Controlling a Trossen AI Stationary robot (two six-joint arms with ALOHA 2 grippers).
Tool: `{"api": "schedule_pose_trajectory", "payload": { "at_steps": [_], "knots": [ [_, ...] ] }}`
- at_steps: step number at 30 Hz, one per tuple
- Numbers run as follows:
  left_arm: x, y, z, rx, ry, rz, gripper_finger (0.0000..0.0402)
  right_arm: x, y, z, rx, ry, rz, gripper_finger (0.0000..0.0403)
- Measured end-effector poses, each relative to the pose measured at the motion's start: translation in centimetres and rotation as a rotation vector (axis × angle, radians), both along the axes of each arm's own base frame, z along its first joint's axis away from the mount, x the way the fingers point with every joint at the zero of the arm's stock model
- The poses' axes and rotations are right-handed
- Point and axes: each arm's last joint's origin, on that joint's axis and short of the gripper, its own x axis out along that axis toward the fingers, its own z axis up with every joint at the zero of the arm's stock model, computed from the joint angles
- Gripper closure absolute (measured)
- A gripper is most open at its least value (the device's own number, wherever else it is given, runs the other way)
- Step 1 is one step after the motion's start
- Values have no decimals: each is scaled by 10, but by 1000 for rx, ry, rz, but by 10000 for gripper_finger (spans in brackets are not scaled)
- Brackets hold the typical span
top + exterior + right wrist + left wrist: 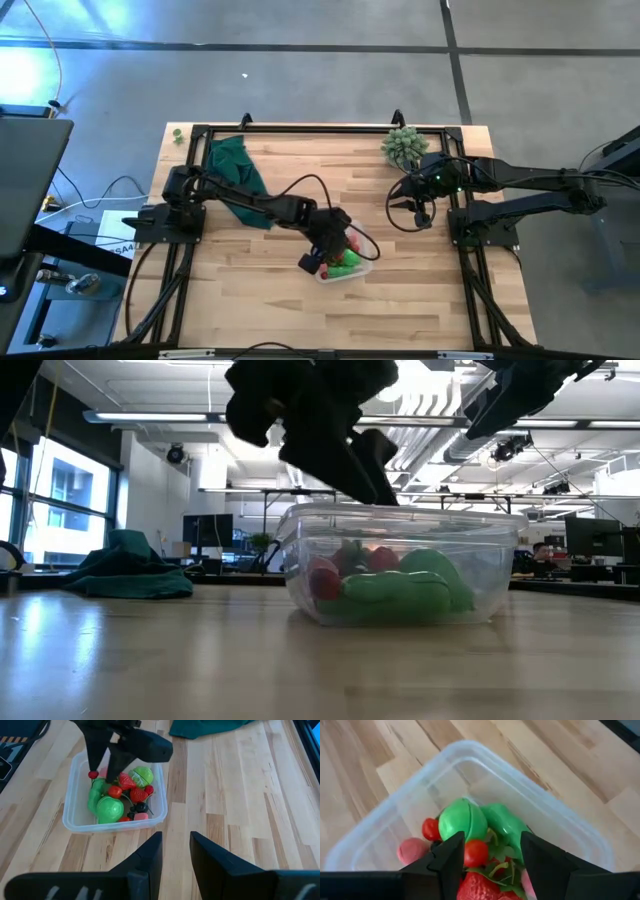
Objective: Pick and placing Produce into tupperware
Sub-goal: Return to Home Position
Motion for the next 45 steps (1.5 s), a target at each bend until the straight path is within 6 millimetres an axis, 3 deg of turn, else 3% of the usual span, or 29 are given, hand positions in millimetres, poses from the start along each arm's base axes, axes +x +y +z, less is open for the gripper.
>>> {"api": "schedule_pose_trajectory", "payload": {
  "at_steps": [8, 14, 21, 26, 29, 35, 45],
  "knots": [
    [5, 5, 32, 10, 22, -42, 238, 0, 0, 0, 0, 0, 0, 313],
    [-3, 34, 68, -58, 28, -54, 278, 0, 0, 0, 0, 0, 0, 313],
    [-51, 58, 127, 39, -13, 52, 353, 0, 0, 0, 0, 0, 0, 313],
    [-91, 57, 174, 192, -123, 160, 389, 0, 0, 0, 0, 0, 0, 313],
    [-120, 54, 190, 235, -219, 185, 399, 0, 0, 0, 0, 0, 0, 313],
    [-184, 46, 180, 248, -425, 248, 400, 0, 0, 0, 0, -1, 0, 313],
    [-262, 36, 130, 156, -798, 409, 401, 0, 0, 0, 0, 1, 0, 313]
  ]
}}
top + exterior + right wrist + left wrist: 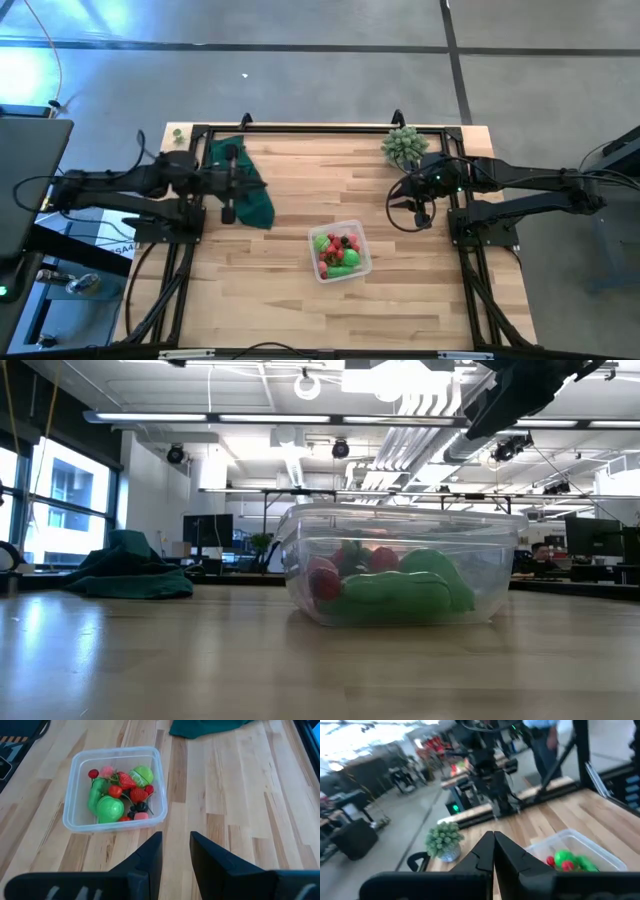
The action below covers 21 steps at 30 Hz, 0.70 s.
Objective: Pick and placing Produce into tupperware
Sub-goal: Return to Home Position
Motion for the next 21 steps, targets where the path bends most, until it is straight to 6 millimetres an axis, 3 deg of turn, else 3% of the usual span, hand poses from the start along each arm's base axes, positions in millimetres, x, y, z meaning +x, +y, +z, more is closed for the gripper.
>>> {"api": "schedule_pose_trajectory", "payload": {
  "at_steps": [14, 21],
  "knots": [
    [-55, -6, -55, -8, -281, 53, 399, 0, 0, 0, 0, 0, 0, 313],
    [-72, -8, -77, -27, -393, 71, 399, 0, 0, 0, 0, 0, 0, 313]
  ]
}}
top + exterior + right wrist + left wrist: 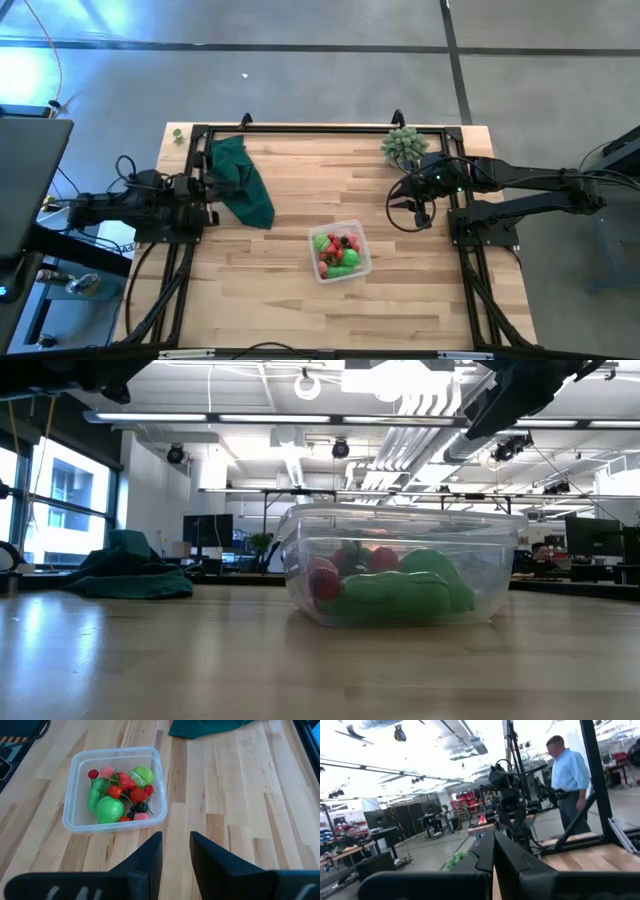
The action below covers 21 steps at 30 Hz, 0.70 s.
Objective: Pick and placing Produce into tupperware
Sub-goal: Return to Home Position
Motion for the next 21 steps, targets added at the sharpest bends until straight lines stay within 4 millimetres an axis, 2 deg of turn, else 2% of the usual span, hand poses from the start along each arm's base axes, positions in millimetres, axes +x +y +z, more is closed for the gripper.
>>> {"api": "schedule_pose_trajectory", "payload": {
  "at_steps": [5, 11, 21],
  "knots": [
    [-3, 0, -18, -26, -50, 0, 399, 0, 0, 0, 0, 0, 0, 313],
    [2, 0, -33, -38, -86, -12, 399, 0, 0, 0, 0, 0, 0, 313],
    [9, 1, -58, -80, 13, -19, 399, 0, 0, 0, 0, 0, 0, 313]
  ]
}}
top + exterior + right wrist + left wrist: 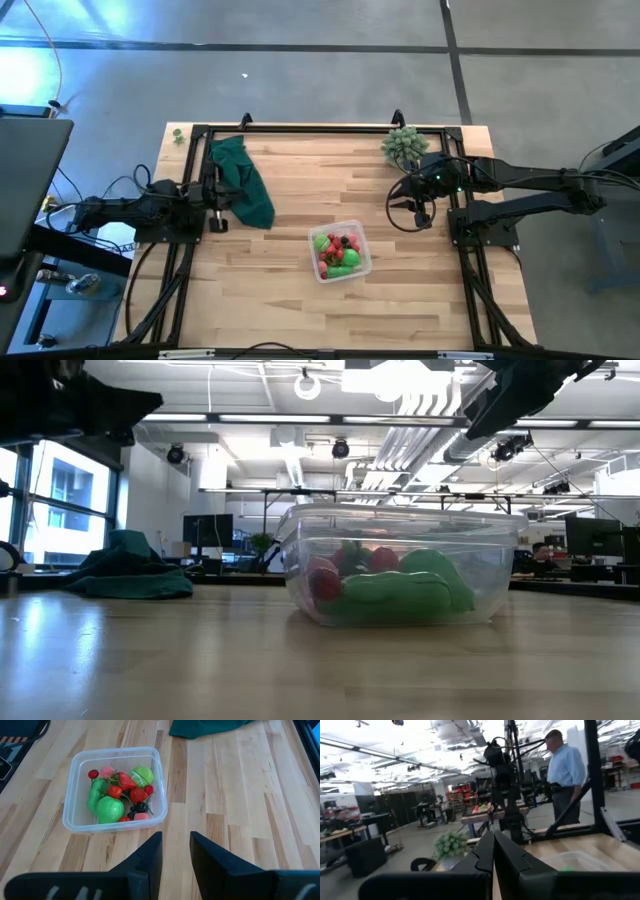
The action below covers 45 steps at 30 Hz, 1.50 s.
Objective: Pick and placing Produce into tupperware
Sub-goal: Return to Home Position
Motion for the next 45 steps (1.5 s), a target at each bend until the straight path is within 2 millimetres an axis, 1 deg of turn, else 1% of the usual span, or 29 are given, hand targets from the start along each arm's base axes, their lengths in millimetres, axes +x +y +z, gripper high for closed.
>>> {"api": "schedule_pose_trajectory", "payload": {
  "at_steps": [5, 12, 28, 31, 38, 39, 43, 45],
  "knots": [
    [1, 1, -6, 8, 64, 17, 399, 0, 0, 0, 0, 0, 0, 313],
    [3, 1, -20, -10, 211, 14, 398, 0, 0, 0, 0, 0, 0, 313],
    [3, 0, -20, -8, 212, -1, 399, 1, 0, 1, 10, -9, -9, 313],
    [3, 0, -20, -8, 212, -1, 399, 6, 0, 7, 82, -93, -52, 313],
    [3, 0, -20, -8, 212, -2, 399, 21, -2, 39, 481, -410, -263, 313],
    [3, 0, -20, -8, 212, -1, 399, 22, -3, 43, 513, -452, -279, 313],
    [3, 0, -20, -8, 212, -2, 399, 24, -5, 55, 549, -589, -337, 313],
    [3, 0, -20, -8, 212, -2, 399, 25, -5, 59, 567, -633, -326, 313]
  ]
}}
